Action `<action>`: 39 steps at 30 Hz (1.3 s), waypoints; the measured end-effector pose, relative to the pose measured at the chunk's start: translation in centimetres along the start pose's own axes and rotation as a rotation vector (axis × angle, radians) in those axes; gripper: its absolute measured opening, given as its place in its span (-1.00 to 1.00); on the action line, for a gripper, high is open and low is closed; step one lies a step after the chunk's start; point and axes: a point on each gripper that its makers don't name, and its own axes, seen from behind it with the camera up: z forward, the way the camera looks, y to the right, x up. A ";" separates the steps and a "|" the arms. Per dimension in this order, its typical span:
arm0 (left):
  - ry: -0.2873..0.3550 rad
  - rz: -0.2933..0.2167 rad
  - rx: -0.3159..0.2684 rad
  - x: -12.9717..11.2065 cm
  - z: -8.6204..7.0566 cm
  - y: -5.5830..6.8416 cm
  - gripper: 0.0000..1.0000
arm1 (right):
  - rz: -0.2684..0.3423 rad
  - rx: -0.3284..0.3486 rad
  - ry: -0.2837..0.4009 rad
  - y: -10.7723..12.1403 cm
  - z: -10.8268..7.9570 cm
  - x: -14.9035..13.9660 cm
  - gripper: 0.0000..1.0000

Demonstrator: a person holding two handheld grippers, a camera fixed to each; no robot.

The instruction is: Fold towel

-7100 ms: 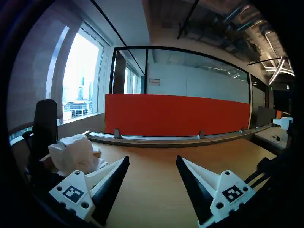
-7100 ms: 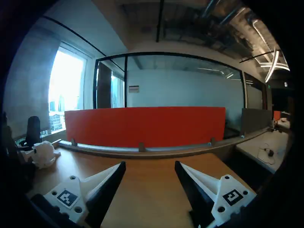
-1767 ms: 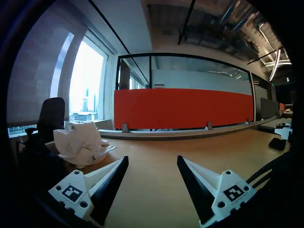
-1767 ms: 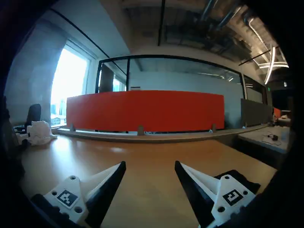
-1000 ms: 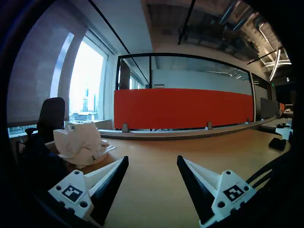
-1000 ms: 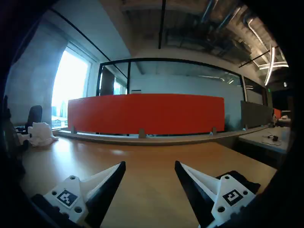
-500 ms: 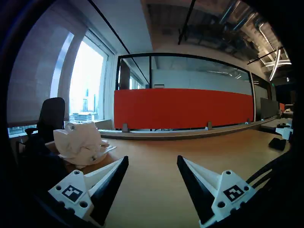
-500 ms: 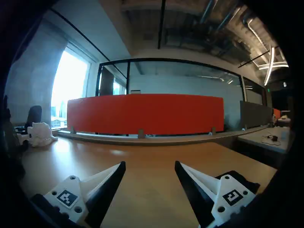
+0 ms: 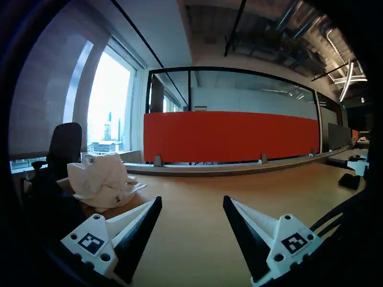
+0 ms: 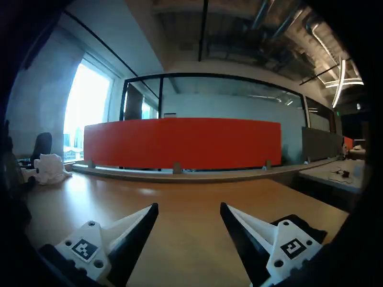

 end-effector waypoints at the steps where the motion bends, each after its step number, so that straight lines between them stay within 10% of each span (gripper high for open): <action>1: 0.000 0.000 0.000 0.0 0.0 0.0 0.89 | 0.000 0.000 0.000 0.0 0.0 0.0 1.00; 39: -0.002 0.000 0.000 0.6 -0.2 -0.1 0.89 | 0.000 0.000 0.000 0.0 -0.1 0.0 1.00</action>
